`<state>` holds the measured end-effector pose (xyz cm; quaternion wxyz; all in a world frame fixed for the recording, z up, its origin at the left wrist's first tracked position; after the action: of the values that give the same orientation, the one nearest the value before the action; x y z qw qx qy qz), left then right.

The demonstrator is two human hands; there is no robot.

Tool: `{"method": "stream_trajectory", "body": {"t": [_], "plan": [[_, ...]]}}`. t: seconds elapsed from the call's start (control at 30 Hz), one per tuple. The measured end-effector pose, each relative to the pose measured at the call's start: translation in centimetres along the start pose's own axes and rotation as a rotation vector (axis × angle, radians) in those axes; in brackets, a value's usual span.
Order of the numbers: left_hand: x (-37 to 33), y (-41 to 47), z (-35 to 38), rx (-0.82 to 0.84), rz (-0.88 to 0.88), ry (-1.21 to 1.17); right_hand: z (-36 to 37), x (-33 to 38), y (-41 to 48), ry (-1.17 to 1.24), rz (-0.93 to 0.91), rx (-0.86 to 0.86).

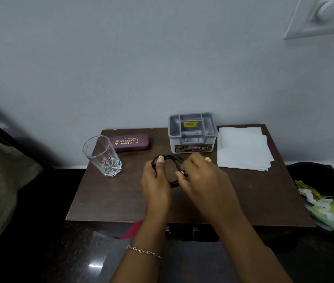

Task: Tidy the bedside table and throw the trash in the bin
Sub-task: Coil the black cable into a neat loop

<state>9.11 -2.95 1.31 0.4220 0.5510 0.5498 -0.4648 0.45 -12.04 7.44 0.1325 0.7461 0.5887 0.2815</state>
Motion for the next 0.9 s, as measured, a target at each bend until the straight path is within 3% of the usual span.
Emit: {"method": "stream_trajectory", "body": {"t": [0.13,0.3,0.37,0.47,0.57,0.63,0.8,0.9], "plan": [[1.3,1.0,-1.2,-0.093,-0.092,-0.081,-1.2,0.8,0.0,0.011,-0.107,-0.021],[1.7,1.2,-1.2,-0.058,-0.172,-0.214,-2.0,0.1,-0.1,0.078,-0.116,-0.023],[1.1,0.8,-1.0,-0.038,-0.156,-0.259,-0.6,-1.2,-0.2,0.252,0.049,0.043],[0.4,0.9,-0.9,-0.026,-0.086,-0.231,1.9,-3.4,-1.0,0.647,0.436,0.115],[-0.3,0.6,-0.1,0.034,-0.001,-0.191,4.5,-4.5,-2.6,0.896,0.784,0.206],[-1.0,-0.1,0.7,0.092,0.033,-0.194,5.8,-4.1,-2.8,1.024,0.826,0.256],[-1.3,-1.5,2.6,0.300,-0.078,-0.287,5.3,-4.0,-2.6,1.231,0.874,-0.053],[-0.8,-1.8,3.0,0.418,-0.217,-0.323,5.6,-4.6,-2.7,1.361,0.961,-0.067]]}}
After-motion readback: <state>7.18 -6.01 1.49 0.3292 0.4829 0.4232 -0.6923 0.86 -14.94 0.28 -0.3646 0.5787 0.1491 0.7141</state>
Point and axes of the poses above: each hand's wrist, its own y-axis towards the middle knuckle, its own z-axis out of the palm, x = y × z, the point moved 8 cm from there along y, towards the middle knuckle, and after that the axes turned 4 degrees about -x, right-handed, at the moved point
